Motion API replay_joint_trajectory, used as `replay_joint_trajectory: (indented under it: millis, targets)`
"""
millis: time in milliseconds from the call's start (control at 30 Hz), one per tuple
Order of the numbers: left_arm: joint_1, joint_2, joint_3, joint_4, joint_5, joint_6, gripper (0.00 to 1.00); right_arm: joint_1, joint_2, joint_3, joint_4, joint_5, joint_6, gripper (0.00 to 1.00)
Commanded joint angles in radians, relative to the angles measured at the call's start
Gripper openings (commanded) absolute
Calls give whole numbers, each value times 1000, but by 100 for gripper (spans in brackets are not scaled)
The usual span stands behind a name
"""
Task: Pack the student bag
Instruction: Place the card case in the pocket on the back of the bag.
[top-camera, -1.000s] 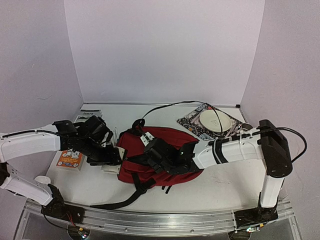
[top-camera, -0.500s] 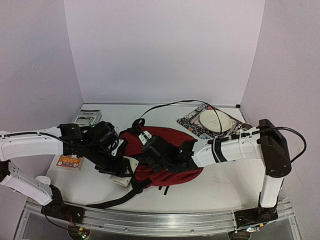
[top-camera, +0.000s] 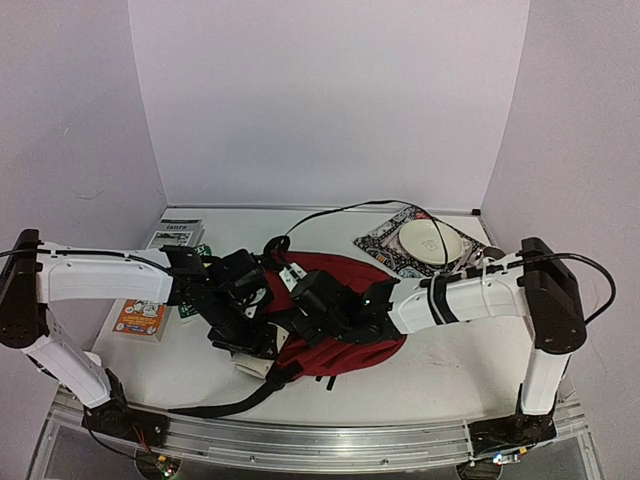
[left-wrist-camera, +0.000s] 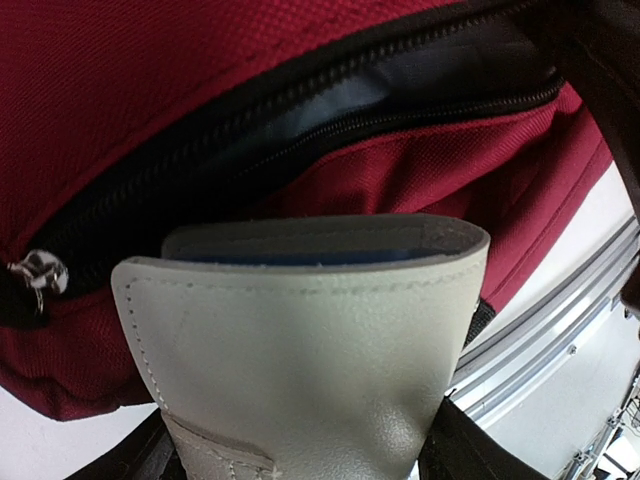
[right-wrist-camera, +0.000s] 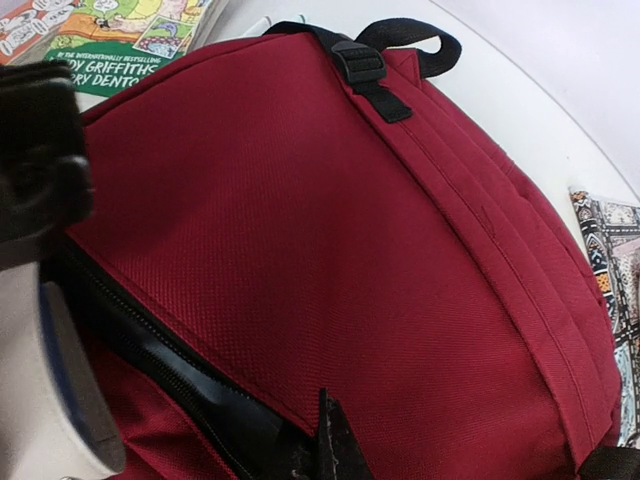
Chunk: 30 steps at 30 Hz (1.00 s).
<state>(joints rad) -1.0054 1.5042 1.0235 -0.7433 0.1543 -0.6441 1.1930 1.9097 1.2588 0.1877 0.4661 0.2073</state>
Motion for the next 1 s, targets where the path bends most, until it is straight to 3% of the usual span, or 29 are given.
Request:
replay_joint_trajectory:
  millis: [0,300,667,967]
  targets:
    - [-3,47,82,52,-37,19,74,8,-119,-42,119,-103,20,0]
    - [0,97,131,54,-90,-17,74,8,-185,-133,205,-226,44,0]
    - [0,114,173,121,-136,-55,73,9,-141,-155,294,-348,168,0]
    - [18,132,141,137,-300,-185,73,9,-137,-169,329,-283,249,0]
